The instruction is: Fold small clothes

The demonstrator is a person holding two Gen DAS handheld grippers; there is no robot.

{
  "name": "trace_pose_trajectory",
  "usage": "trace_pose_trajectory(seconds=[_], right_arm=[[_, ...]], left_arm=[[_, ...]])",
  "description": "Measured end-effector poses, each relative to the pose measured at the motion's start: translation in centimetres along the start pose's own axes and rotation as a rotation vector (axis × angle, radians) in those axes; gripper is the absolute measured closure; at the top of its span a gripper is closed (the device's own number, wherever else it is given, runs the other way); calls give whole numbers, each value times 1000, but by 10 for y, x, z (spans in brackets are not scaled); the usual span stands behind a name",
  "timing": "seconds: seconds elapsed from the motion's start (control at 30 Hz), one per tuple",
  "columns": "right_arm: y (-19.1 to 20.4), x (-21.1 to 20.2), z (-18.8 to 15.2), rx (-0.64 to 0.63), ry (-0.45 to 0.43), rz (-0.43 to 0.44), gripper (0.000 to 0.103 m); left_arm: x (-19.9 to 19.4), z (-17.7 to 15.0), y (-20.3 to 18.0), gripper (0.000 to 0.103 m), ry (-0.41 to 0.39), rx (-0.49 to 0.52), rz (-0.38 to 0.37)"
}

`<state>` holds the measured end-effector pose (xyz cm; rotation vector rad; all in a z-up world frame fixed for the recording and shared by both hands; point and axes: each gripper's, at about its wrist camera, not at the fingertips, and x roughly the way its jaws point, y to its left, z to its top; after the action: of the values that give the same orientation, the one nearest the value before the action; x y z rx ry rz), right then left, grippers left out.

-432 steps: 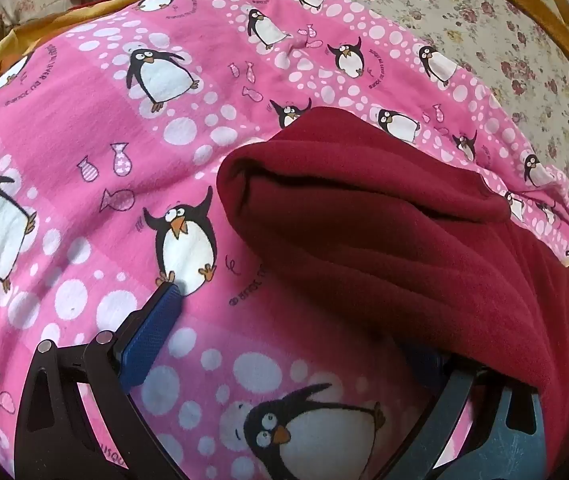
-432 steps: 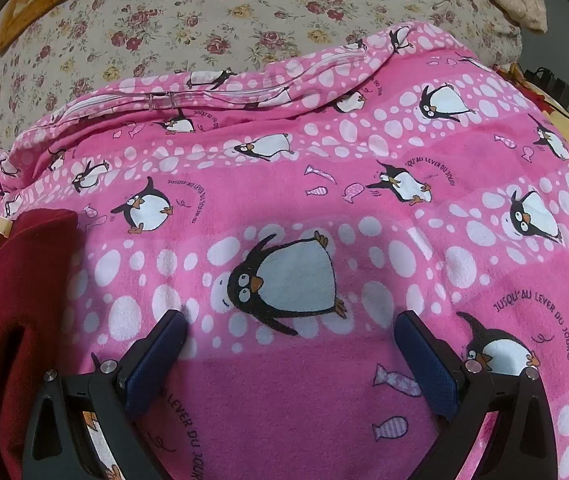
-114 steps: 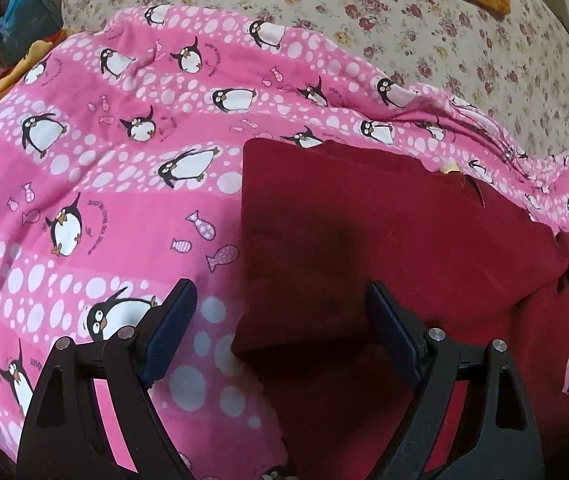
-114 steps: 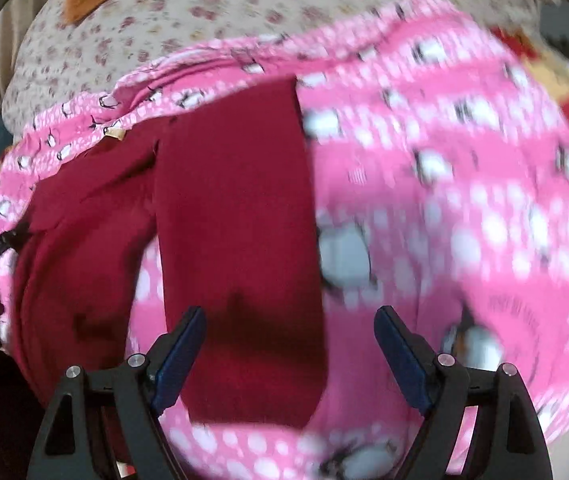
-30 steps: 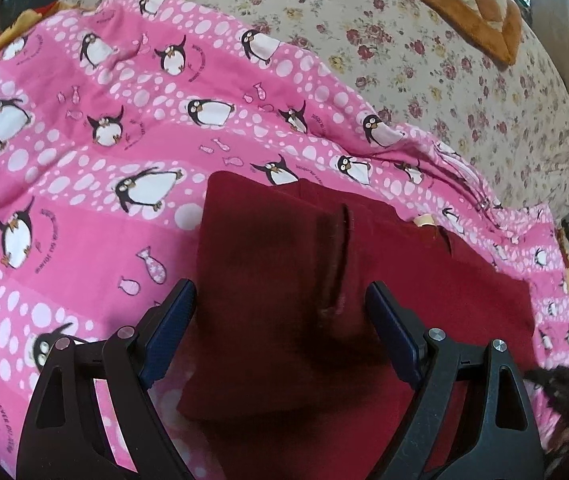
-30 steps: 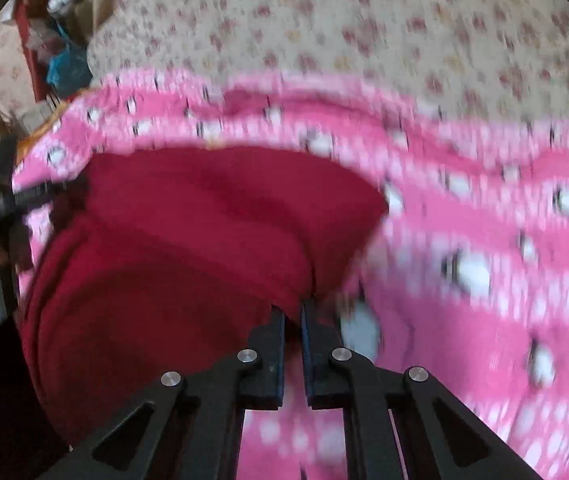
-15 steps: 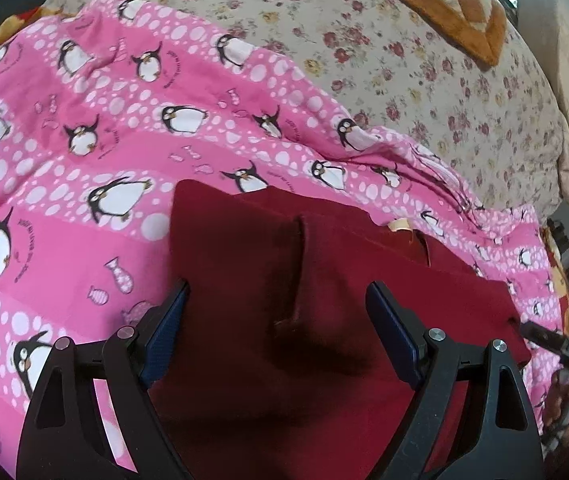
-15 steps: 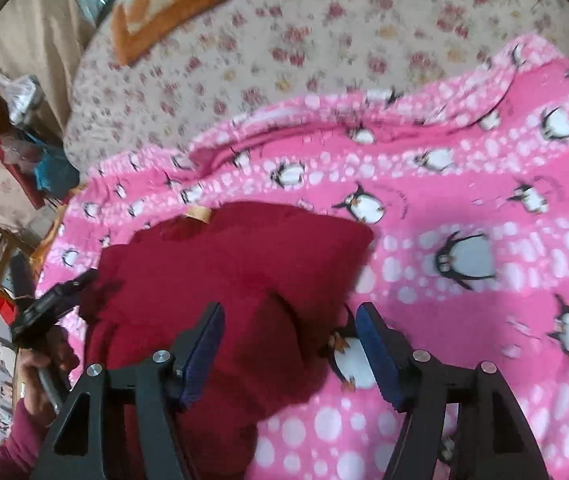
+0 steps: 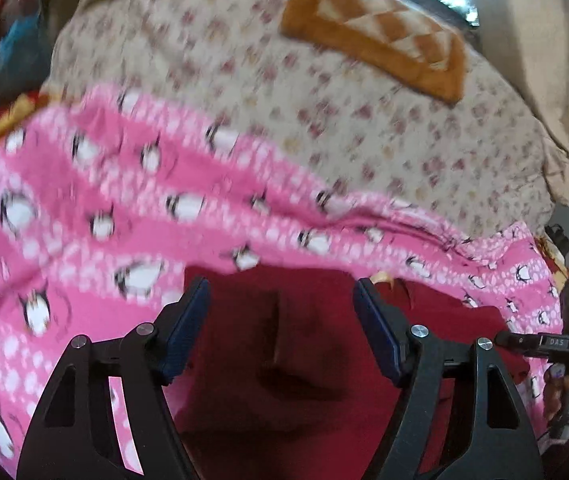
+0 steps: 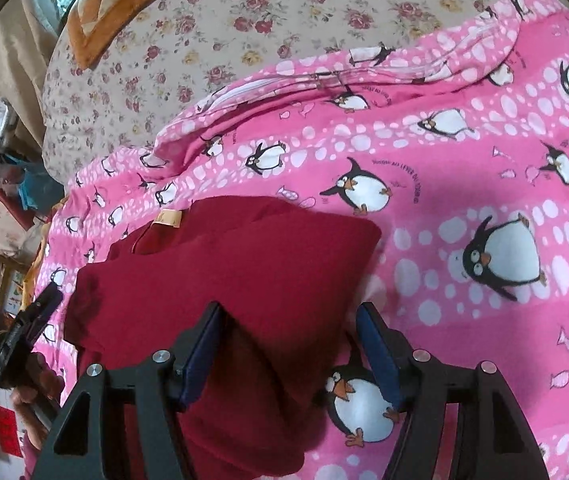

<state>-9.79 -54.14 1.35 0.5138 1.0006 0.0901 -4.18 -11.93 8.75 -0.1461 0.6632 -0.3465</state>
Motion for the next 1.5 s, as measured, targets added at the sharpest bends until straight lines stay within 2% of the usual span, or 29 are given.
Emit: trace_pose_trajectory(seconds=[0.03,0.23,0.3,0.33,0.37,0.4,0.47,0.57,0.6,0.63,0.67,0.7,0.77,0.87,0.93,1.03,1.07,1.13,1.17,1.33,1.4,1.5], right_arm=[[-1,0,-1,0,1,3,37],[-1,1,2,-15,-1,1,37],[-2,5,5,-17,-7,10,38],[-2,7,6,-20,-15,12,41],[-1,9,7,-30,-20,10,58],[3,10,9,-57,-28,-12,70],[13,4,13,-101,-64,-32,82],[21,-8,19,-129,-136,-31,84],[21,-5,19,-136,-135,-49,84],[21,6,18,-160,-94,-103,84],[20,17,17,-175,-42,-152,82],[17,24,15,-171,-1,-181,70],[11,8,14,-102,-47,-197,52],[18,-23,8,-78,-116,-171,51],[36,-38,-2,-156,-138,-168,51],[63,-34,-23,-319,-80,-195,54],[65,-27,-28,-349,-44,-234,62],[55,-9,-40,-360,57,-317,63],[51,-10,-43,-342,64,-296,63],[52,-45,-44,-281,-9,-237,63],[56,-55,-39,-274,-58,-230,58],[61,-47,-32,-256,-97,-243,56]], left_arm=[[4,0,-4,29,14,20,-4],[59,-22,-10,30,286,30,-11],[67,-29,-13,57,326,43,-22],[66,-29,-15,77,329,54,-18],[63,-28,-12,87,318,39,-33],[58,-27,-9,87,312,18,-50],[51,-21,1,88,293,-34,-76],[56,-22,14,90,316,-72,-36],[59,-24,15,90,335,-89,-42],[61,-25,14,90,343,-90,-44],[61,-26,11,90,341,-71,-33],[59,-26,6,90,332,-41,-18],[58,-27,2,90,325,-10,-1],[60,-30,3,90,330,-6,9],[61,-30,4,90,329,-11,9],[61,-33,4,89,323,-5,17],[60,-34,3,89,322,2,19],[58,-35,2,88,319,17,25],[56,-36,1,86,315,25,29],[51,-39,-3,84,305,65,51],[50,-40,-4,84,301,69,57],[49,-41,-5,83,297,76,65]])
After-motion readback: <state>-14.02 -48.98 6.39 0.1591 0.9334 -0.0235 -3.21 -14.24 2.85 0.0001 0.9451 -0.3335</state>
